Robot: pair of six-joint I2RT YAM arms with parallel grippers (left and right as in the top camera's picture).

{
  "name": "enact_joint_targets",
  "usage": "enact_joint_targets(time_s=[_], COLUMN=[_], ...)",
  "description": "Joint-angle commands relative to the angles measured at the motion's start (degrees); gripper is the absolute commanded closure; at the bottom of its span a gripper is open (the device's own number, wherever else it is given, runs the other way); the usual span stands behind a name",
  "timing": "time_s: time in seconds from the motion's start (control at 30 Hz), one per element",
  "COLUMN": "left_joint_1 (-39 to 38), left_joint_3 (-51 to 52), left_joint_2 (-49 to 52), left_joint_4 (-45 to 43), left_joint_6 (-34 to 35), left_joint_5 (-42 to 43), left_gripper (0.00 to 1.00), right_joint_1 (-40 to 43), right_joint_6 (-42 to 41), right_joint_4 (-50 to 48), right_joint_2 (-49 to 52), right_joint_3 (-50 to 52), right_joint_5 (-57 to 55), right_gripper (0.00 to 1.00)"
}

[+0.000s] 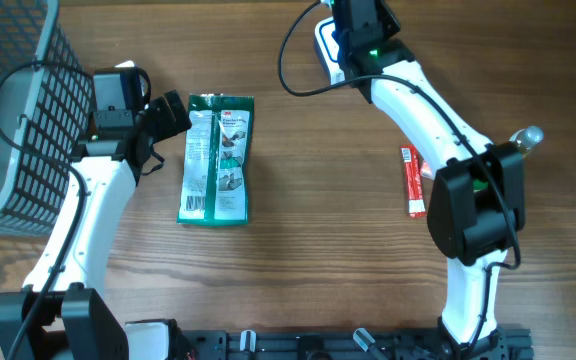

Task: Scan the item barcode
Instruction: 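Hold the wipes pack in front of the scanner window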

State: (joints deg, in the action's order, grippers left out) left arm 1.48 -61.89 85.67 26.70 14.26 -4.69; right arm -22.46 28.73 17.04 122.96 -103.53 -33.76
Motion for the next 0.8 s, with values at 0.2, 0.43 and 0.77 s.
enact_joint_targets(time_s=[0.2, 0.43, 0.77], left_joint_1=[0.2, 0.2, 0.2], left_joint_3=[-0.4, -0.4, -0.4], left_joint_2=[-0.2, -0.2, -0.2], left_joint_4=[-0.1, -0.1, -0.1], left_joint_6=[-0.5, -0.5, -0.5], left_joint_5=[-0.5, -0.5, -0.5], left_gripper=[0.0, 0.0, 0.0], right_joint_1=[-0.7, -0.8, -0.8], right_joint_6=[-3.4, -3.2, -3.3], right_joint_4=[4.2, 10.4, 16.3], right_joint_2=[1.7, 1.7, 1.7], right_joint_3=[0.1, 0.1, 0.1], right_joint_5=[8.2, 16.9, 22.2], right_gripper=[0.96, 0.96, 0.96])
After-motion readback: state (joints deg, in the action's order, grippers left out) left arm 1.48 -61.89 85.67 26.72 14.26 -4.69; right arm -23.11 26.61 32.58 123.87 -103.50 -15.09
